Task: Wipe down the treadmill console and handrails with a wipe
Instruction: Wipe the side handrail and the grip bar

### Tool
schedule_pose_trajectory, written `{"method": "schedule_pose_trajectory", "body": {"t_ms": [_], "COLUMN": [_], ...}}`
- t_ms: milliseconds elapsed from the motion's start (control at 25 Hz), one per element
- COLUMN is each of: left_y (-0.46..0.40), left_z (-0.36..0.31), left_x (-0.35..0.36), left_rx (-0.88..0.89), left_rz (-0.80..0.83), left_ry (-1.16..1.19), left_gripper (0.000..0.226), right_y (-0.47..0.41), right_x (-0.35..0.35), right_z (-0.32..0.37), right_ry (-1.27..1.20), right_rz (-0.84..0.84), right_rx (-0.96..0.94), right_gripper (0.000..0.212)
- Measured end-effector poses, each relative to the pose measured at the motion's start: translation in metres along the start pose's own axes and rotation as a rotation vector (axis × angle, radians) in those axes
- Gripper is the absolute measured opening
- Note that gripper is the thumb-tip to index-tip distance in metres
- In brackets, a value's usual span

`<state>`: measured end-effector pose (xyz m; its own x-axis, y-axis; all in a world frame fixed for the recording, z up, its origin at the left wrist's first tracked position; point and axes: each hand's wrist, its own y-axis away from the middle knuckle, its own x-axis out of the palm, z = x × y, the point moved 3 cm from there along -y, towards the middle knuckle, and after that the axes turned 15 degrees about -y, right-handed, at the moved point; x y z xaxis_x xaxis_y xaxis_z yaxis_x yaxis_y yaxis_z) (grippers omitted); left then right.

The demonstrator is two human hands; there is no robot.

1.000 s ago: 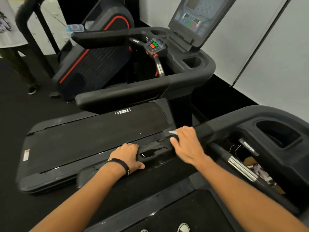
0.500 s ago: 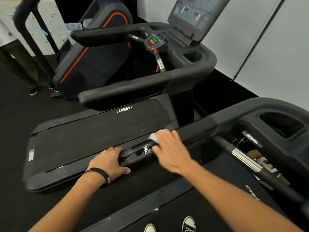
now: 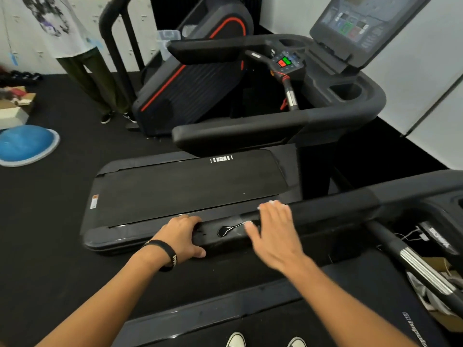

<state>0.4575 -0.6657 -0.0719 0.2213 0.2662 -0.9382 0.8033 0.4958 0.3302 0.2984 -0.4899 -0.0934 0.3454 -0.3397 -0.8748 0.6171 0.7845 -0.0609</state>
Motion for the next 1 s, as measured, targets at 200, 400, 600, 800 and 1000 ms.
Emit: {"method": "schedule_pose_trajectory", "body": {"t_ms": [200,400,600,800,1000], "left_y": [0.001,0.016,0.025,0.028,0.030], "left_z": [0.008,0.014,0.027,0.037,0.052], "left_x": [0.007,0.019,0.019,0.019,0.032], "left_rx": [0.041,0.041,-0.001,-0.051,-0.169], "left_rz": [-0.055,-0.078,-0.133,-0.109,-0.101], "left_ry": [0.016,0.142,0.254,0.372,0.729], "left_gripper": [0.059,0.085,0.079,0.071,0.070], "right_y": [0.026,0.014,-0.008,-0.015,-0.006], "right_x": [0.055,0.022,-0.043,-0.003,0.044], "right_z": [0.097,0.030,-0.072,-0.007,0.090], "right_ry": [-0.057,0.051,0.129,0.091,0.069], "right_rz": [0.185,0.113,0.031,0.003,0.153], "right_rx": [-0.179,-0.247,0.004,0.006,-0.169], "right_gripper": [0.077,0.067,0.051,0.066,0.070]}}
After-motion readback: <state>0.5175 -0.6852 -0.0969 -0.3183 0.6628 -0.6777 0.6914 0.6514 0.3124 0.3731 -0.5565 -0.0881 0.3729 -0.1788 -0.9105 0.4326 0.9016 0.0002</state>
